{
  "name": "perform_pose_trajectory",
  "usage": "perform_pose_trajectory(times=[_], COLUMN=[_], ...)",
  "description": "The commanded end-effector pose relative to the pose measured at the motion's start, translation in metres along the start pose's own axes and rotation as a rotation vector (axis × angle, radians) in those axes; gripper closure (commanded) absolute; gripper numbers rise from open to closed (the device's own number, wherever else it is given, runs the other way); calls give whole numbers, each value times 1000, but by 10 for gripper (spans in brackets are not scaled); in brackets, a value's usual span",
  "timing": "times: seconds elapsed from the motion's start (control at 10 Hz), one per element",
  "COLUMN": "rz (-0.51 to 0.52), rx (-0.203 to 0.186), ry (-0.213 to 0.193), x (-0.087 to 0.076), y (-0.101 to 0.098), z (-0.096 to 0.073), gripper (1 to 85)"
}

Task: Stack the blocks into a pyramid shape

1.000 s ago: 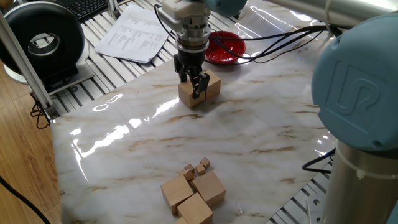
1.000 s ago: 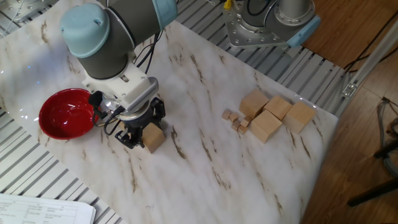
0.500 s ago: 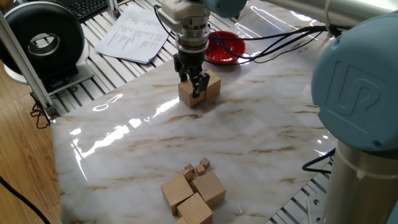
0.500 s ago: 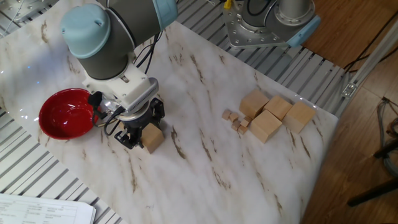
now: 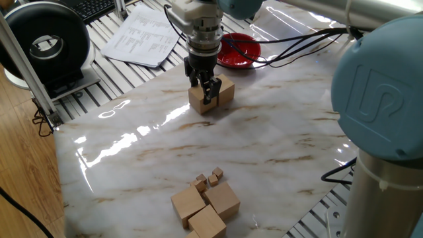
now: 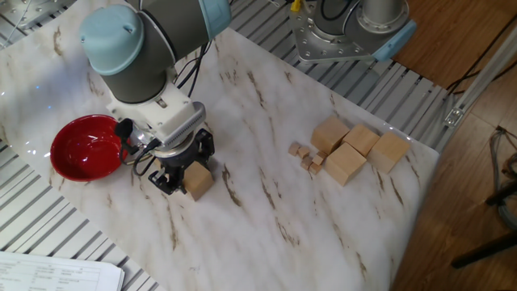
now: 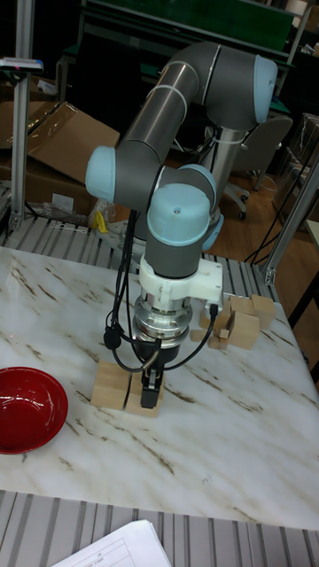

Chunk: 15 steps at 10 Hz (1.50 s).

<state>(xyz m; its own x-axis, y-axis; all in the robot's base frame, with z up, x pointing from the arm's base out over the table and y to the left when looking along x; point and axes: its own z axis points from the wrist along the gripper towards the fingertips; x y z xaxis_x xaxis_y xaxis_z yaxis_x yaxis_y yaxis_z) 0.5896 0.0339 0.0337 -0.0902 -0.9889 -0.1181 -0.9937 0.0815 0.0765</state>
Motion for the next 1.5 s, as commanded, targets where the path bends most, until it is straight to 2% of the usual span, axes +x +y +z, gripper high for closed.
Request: perform_pose_trajectory(times=[0.0,0.3,0.6,0.9,1.4], rz=[18,11,-8,-11,-12], rx=[-10,1,27,15,-2], ry=[-16,-9,-14,-26,-13], x=[-3,-1,-2,-5,1], y=[3,0,-7,-4,1], z=[-2,-2,-1,-1,0], gripper=[823,820,750,623,527])
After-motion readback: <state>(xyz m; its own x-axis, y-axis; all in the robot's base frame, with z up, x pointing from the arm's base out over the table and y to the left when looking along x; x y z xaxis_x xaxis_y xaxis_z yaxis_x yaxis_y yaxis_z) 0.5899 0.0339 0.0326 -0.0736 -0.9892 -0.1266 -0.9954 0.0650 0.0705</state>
